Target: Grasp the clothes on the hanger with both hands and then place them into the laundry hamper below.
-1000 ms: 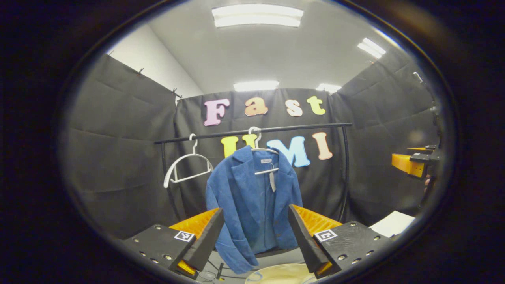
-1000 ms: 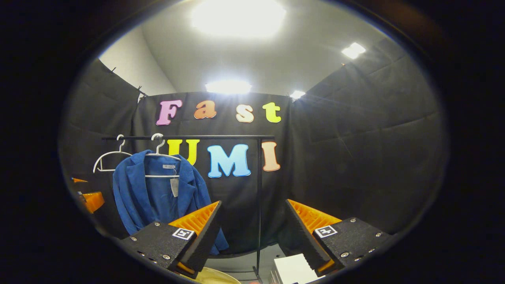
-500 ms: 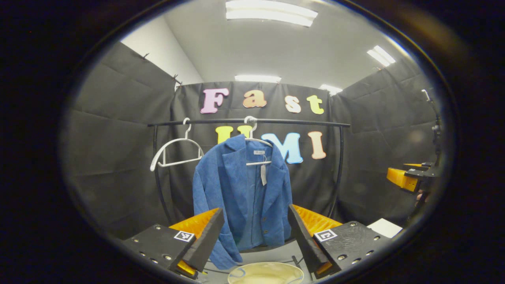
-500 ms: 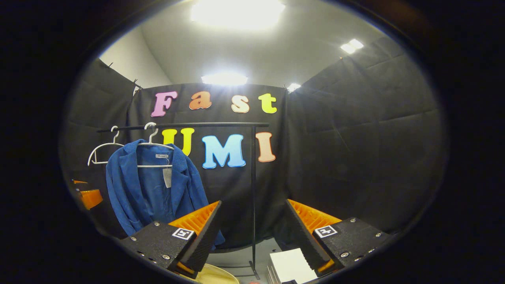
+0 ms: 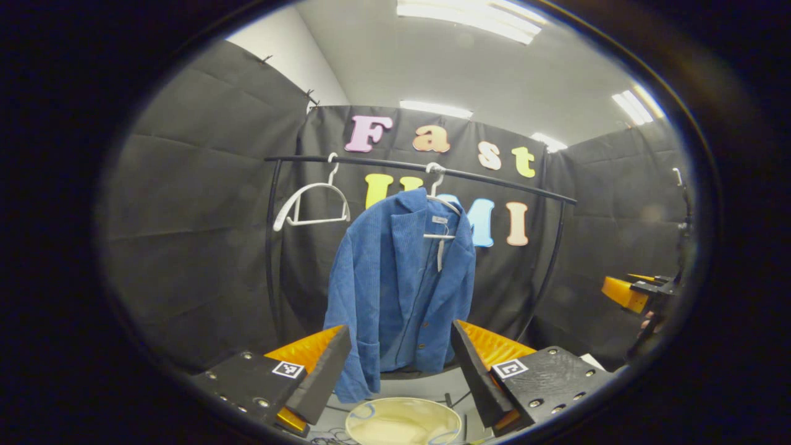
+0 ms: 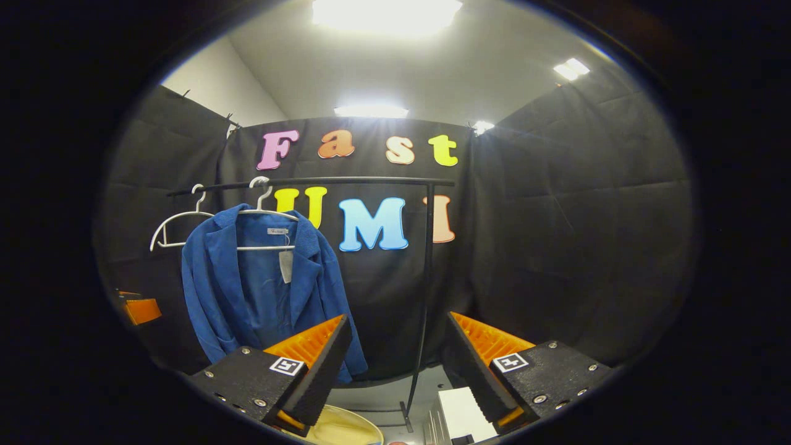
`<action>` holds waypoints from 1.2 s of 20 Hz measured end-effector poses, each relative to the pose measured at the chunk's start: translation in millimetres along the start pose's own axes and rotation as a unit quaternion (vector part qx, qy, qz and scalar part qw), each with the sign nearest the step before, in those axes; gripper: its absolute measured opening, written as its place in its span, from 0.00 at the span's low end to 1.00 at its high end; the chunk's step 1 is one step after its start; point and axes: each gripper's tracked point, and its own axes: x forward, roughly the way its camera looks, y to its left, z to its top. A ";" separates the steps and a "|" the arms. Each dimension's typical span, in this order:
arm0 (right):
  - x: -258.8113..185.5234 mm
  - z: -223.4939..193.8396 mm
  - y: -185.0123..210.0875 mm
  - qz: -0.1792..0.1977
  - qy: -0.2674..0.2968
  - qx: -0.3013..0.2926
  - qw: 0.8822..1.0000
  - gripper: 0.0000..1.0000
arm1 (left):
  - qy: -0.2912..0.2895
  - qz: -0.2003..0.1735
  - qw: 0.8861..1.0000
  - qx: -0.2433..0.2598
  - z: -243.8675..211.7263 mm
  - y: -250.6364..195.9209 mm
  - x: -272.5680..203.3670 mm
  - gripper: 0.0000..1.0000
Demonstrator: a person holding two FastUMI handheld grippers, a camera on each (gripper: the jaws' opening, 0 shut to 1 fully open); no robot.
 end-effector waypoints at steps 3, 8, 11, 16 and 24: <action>10.4 8.6 26.4 0.029 0.002 0.000 1.000 0.95 | -0.008 0.012 1.000 0.024 3.5 12.9 -6.3 0.97; 25.4 13.5 53.9 0.065 0.010 0.023 0.998 0.95 | -0.009 0.017 1.000 0.013 6.8 8.9 6.7 0.94; 43.8 15.4 65.2 0.077 0.012 0.030 0.996 0.95 | -0.013 0.024 1.000 0.006 24.3 6.2 18.4 0.97; 90.1 15.4 88.4 0.112 0.020 0.070 0.991 0.95 | -0.033 0.028 0.999 -0.015 57.5 -9.8 56.2 0.97; 190.0 0.4 138.7 0.179 0.065 0.138 0.972 0.95 | -0.033 0.083 0.996 -0.005 76.7 -41.6 143.1 0.94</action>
